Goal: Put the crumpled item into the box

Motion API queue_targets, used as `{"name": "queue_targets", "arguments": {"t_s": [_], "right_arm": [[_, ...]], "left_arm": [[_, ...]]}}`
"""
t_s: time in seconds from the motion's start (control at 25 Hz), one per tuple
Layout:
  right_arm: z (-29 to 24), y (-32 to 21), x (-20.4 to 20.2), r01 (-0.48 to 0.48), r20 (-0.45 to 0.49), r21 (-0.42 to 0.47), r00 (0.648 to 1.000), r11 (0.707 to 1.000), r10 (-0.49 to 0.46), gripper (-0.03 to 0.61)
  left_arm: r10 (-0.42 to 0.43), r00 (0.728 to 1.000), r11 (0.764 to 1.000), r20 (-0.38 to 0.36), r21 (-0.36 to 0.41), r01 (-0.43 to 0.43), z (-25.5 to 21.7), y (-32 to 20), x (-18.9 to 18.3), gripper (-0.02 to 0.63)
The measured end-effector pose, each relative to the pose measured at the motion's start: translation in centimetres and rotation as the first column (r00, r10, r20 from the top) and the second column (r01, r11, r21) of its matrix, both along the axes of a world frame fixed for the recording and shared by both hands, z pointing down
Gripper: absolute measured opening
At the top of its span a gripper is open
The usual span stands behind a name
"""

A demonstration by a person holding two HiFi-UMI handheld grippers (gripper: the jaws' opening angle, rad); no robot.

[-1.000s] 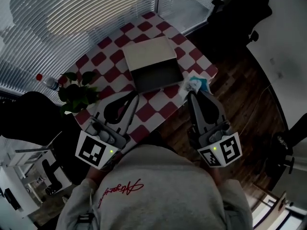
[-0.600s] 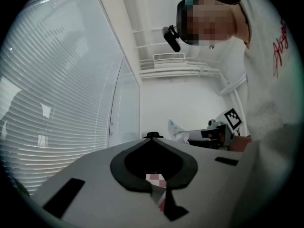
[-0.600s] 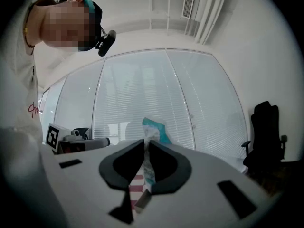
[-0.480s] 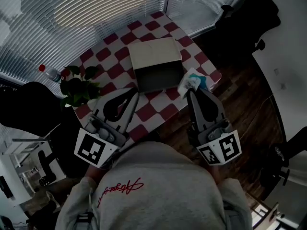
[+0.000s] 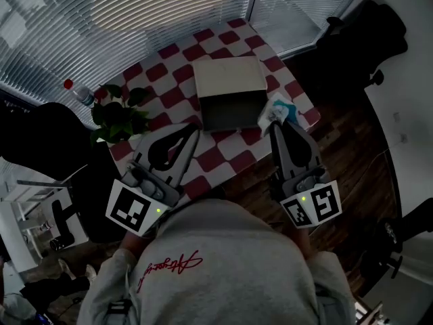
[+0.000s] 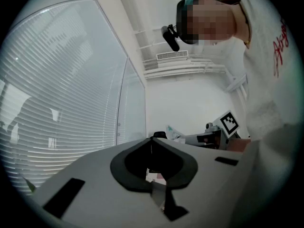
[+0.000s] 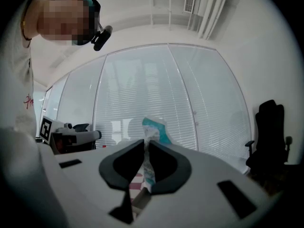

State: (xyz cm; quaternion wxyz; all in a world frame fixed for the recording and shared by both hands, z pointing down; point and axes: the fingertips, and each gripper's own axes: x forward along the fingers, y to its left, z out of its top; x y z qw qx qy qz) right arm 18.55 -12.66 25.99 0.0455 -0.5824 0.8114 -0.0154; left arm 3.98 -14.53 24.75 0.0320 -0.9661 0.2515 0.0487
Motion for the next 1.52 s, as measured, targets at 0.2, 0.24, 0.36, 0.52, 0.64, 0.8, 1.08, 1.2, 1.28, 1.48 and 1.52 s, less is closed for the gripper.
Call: {"name": "queue_targets", "arguments": {"t_s": [0.2, 0.24, 0.36, 0.52, 0.64, 0.8, 1.08, 1.2, 1.28, 1.48, 1.52], "right_arm": [[0.3, -0.9, -0.2, 0.020, -0.002, -0.009, 1.000, 1.000, -0.020, 0.044], [0.3, -1.1, -0.2, 0.023, -0.003, -0.010, 1.000, 1.000, -0.023, 0.044], [0.6, -1.6, -0.2, 0.031, -0.003, -0.015, 1.000, 0.999, -0.031, 0.044], [1.1, -2.3, -0.3, 0.045, 0.002, -0.022, 0.999, 0.999, -0.045, 0.044], [1.4, -2.8, -0.6, 0.055, 0.004, -0.029, 0.998, 0.998, -0.055, 0.044], [2.0, -3.4, -0.8, 0.069, 0.002, -0.041, 0.998, 0.997, -0.069, 0.044], [3.0, -4.2, -1.1, 0.076, -0.009, -0.065, 0.997, 0.995, -0.077, 0.044], [3.4, -4.4, -0.9, 0.075, -0.018, -0.074, 0.997, 0.994, -0.077, 0.044], [3.7, -4.7, -0.7, 0.076, -0.022, -0.081, 0.997, 0.994, -0.078, 0.044], [4.6, -5.3, -0.7, 0.078, -0.032, -0.103, 0.996, 0.992, -0.082, 0.044], [4.9, -5.4, -0.7, 0.080, -0.033, -0.109, 0.996, 0.991, -0.084, 0.044]], "left_arm": [[-0.029, 1.000, 1.000, 0.003, 0.001, 0.029, -0.1, -0.2, -0.6, 0.018], [-0.034, 0.999, 0.999, 0.004, 0.002, 0.034, -0.1, -0.2, -0.7, 0.018], [-0.046, 0.999, 0.999, 0.008, 0.004, 0.046, -0.2, -0.2, -1.0, 0.018], [-0.067, 0.998, 0.998, 0.014, 0.009, 0.067, -0.3, -0.3, -1.5, 0.018], [-0.080, 0.997, 0.997, 0.015, 0.012, 0.080, -0.5, -0.5, -1.8, 0.018], [-0.091, 0.996, 0.996, 0.025, 0.011, 0.091, -0.4, -0.5, -2.0, 0.018], [-0.126, 0.992, 0.992, 0.023, 0.007, 0.126, -0.4, -0.5, -2.9, 0.018], [-0.139, 0.990, 0.990, 0.022, 0.008, 0.139, -0.5, -0.4, -3.3, 0.018], [-0.150, 0.988, 0.989, 0.019, 0.011, 0.150, -0.6, -0.3, -3.5, 0.018], [-0.170, 0.985, 0.985, 0.021, 0.007, 0.170, -0.3, -0.3, -4.0, 0.018], [-0.172, 0.985, 0.985, 0.020, 0.008, 0.172, -0.3, -0.3, -4.1, 0.018]]}}
